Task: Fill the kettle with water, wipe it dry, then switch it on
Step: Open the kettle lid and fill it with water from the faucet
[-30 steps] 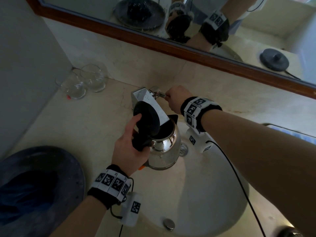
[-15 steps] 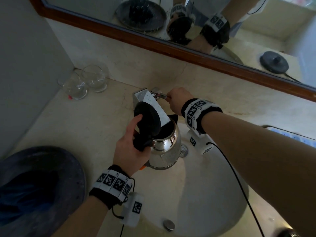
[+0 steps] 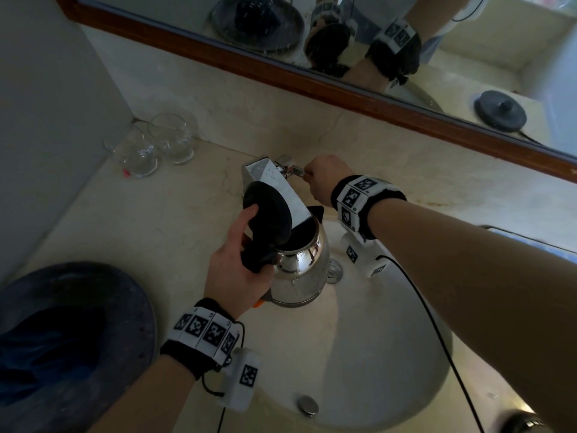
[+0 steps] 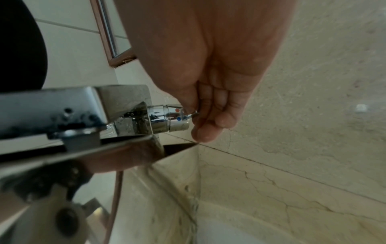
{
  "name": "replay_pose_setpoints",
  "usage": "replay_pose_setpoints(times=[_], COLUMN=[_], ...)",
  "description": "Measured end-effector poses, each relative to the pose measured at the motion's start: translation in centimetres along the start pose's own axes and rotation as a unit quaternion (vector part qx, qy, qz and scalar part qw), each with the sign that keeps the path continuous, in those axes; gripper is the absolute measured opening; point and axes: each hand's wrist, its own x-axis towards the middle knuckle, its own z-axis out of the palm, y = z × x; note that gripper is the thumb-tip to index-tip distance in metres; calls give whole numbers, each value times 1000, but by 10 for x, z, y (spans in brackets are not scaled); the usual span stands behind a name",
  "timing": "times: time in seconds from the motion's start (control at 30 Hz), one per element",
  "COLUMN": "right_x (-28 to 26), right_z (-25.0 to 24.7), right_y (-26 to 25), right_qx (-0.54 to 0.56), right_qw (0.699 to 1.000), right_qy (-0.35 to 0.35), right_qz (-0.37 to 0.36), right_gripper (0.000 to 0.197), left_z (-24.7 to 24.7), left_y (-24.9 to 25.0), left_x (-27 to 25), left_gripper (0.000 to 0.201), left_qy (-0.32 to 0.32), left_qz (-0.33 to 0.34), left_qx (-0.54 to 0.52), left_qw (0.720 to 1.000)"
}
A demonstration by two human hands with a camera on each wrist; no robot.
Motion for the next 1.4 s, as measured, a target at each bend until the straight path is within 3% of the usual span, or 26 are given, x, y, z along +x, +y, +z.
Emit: replay_pose_setpoints(times=[1.4], right_x=[-4], right_z=[0], right_y=[-2], right_qx=[6], right_qw=[1000], right_qy=[11], right_qz=[4], right_gripper=[22], left_z=[-2], left_y=[0], left_x=[-3], left_gripper=[93], left_qy=[-9], left_qz=[-3], left_qx=[7], left_qw=[1000])
